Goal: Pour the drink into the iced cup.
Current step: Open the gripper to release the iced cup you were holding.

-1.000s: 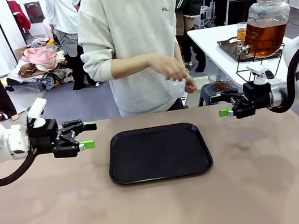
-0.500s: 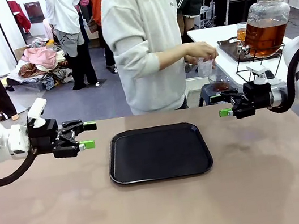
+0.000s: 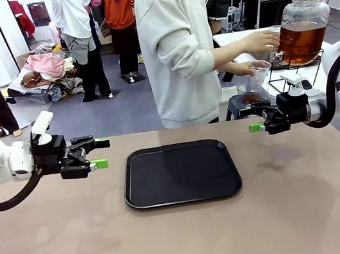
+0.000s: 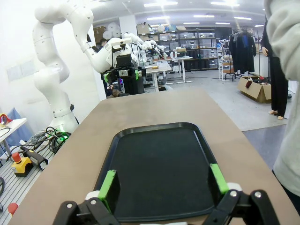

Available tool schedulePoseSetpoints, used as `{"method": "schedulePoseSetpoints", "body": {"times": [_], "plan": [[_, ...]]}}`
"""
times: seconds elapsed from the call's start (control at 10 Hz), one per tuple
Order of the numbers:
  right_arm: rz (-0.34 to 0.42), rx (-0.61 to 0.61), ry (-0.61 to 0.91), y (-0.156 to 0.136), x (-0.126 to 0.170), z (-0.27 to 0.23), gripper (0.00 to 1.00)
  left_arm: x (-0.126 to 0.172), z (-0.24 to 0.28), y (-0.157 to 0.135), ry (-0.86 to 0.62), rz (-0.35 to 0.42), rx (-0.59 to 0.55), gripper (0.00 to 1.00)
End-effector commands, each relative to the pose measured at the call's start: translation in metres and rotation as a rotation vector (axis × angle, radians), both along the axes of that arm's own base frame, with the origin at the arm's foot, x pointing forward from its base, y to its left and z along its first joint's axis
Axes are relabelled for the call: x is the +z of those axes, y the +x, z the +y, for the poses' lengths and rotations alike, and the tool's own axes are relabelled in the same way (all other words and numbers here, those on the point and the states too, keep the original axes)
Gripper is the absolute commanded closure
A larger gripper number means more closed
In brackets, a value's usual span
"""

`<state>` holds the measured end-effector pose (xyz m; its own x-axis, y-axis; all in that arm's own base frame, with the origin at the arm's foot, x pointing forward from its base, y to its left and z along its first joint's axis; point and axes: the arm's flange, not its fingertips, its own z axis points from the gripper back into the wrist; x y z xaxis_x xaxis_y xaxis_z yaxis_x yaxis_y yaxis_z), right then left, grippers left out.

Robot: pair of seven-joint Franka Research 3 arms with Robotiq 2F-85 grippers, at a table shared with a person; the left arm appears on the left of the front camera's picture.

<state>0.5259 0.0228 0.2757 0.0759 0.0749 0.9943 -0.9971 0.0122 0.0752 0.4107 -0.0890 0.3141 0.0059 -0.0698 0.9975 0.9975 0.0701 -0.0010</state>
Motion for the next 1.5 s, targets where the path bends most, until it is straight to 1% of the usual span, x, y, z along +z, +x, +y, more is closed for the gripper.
{"method": "schedulePoseSetpoints", "body": {"times": [0.0, 1.4], "plan": [[-0.007, 0.002, -0.001, 0.0019, 0.0031, 0.0008, 0.0, 0.002, -0.0015, -0.0003, -0.003, -0.004, -0.001, 0.0], [-0.007, 0.002, -0.001, 0.0019, 0.0031, 0.0008, 0.0, 0.002, -0.0015, -0.0003, -0.003, -0.004, -0.001, 0.0]]}}
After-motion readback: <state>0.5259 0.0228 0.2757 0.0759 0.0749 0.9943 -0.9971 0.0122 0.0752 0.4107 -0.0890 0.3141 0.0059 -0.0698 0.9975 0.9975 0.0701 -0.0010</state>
